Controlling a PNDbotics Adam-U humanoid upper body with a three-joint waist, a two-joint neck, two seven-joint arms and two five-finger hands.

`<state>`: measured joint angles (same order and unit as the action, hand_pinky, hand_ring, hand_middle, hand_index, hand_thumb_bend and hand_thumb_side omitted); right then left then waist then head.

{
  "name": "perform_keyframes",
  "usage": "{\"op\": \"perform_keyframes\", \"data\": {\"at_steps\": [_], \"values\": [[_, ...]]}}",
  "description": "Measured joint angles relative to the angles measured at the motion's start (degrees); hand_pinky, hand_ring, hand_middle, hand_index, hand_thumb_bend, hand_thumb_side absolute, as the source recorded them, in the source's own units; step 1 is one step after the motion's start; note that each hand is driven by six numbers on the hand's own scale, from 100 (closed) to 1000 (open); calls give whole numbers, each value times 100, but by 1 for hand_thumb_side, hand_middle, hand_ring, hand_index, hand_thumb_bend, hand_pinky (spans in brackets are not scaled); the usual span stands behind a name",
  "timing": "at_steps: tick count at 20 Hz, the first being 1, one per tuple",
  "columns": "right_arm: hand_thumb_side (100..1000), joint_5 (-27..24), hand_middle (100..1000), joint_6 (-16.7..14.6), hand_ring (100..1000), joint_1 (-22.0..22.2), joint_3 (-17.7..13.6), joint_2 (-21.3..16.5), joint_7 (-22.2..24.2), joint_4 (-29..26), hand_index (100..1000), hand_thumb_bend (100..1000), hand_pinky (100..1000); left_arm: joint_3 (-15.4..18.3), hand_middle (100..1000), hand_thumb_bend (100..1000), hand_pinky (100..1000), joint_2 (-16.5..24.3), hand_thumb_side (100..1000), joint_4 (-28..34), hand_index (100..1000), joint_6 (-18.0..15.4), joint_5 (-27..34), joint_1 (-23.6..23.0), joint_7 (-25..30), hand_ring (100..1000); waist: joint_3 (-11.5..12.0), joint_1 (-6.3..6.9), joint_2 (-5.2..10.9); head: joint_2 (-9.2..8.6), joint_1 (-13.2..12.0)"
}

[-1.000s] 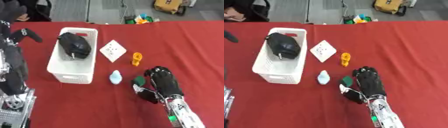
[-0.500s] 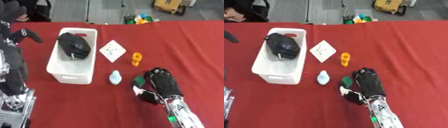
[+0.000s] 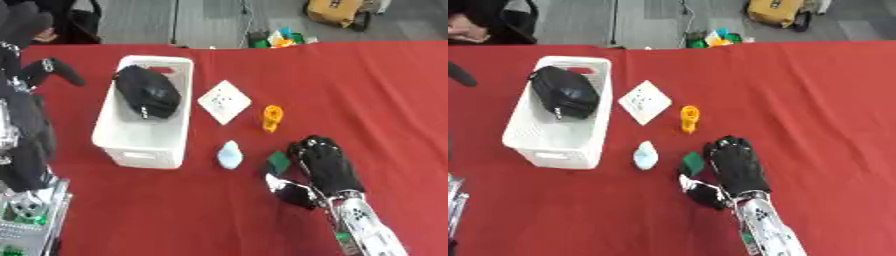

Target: Pick up objects on the table and place them in the box.

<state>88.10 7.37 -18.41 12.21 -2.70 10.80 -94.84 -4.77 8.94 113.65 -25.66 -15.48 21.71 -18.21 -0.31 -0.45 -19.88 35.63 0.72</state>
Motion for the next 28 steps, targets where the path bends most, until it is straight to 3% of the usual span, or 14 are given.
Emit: {"op": "perform_keyframes", "data": {"at_steps": [20,28], "values": [[772,-22,427,6,814,-34,-20,10,-70,62,647,289,833,-28,793,107,375,-1,1000,0,920,21,35,1,21,823,0,4,-5,-44,18],[770,-20,380,35,788,-37,-18,10,-171,65,579,197,825,-29,793,108,378,-1,1000,0,920,22,35,18,20,823,0,-2,-5,-44,18]]}}
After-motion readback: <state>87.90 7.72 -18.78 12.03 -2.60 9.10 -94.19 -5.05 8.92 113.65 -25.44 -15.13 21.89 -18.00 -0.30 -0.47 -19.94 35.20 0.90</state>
